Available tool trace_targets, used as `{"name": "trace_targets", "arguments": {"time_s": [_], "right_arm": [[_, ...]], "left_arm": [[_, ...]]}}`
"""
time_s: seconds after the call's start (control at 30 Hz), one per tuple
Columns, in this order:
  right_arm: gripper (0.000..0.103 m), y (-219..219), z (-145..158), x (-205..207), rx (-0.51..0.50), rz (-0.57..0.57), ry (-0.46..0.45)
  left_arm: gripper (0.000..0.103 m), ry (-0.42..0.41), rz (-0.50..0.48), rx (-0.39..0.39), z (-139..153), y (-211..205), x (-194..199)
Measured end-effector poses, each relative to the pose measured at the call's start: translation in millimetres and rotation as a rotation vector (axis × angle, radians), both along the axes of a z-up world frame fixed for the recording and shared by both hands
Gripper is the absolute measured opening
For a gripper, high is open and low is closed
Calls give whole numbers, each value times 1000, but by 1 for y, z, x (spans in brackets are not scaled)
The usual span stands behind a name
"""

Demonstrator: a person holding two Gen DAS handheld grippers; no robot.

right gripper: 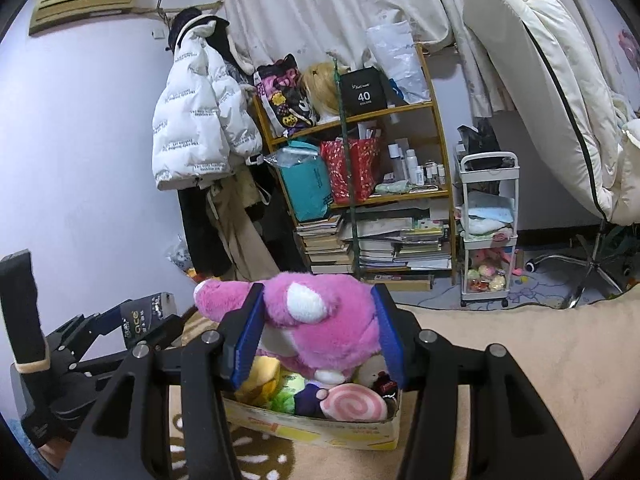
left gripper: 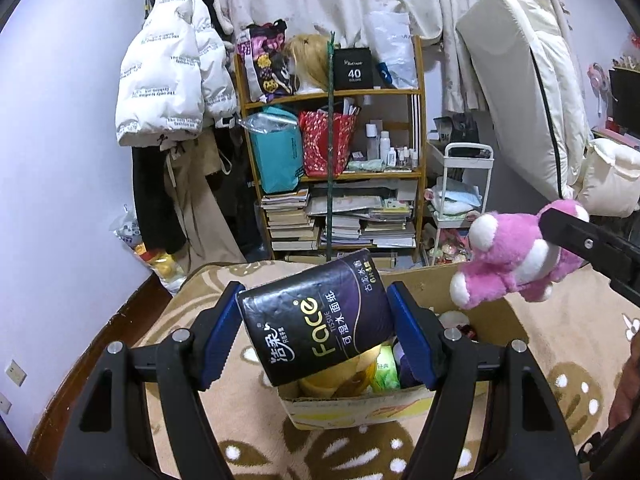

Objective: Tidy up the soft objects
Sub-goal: 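Lift the tissue pack with the left tool while the right tool carries the pink plush over the box, then lower the tissue pack and pink plush into the box and open both tools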

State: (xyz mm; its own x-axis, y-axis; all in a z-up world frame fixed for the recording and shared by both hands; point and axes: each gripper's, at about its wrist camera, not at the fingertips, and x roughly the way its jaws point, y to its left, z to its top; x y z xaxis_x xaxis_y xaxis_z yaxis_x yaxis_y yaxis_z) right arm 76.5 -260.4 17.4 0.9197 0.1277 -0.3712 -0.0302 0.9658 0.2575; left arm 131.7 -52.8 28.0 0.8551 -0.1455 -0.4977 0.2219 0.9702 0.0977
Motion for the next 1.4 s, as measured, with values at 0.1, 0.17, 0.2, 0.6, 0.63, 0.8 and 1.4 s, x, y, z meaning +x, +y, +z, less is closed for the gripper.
{"name": "trace_targets", "arguments": {"time_s": [0.1,0.17,0.2,0.6,0.63,0.8,1.4], "right_arm": [[56,0,-6,6,6,2,11],[56,1,-11,11,5,3,20],[56,2,-13,13,1,4,25],[57,4,-44,33,-5,36,91],[57,5,-45,33,-9,40,91],[57,12,-56,40,-35,57,117],[62,4,-81,50,-8,16,195]], "left_arm": [[72,25,-2,-12,-11,-2,9],[72,39,-4,-11,-18,-3,14],[72,46,-6,-5,-21,-4,16],[72,110,-13,14,-49,-7,34],[73,122,-18,14,-51,-6,35],[73,191,-57,4,-64,-9,41],[89,191,-50,-12,-67,-5,42]]}}
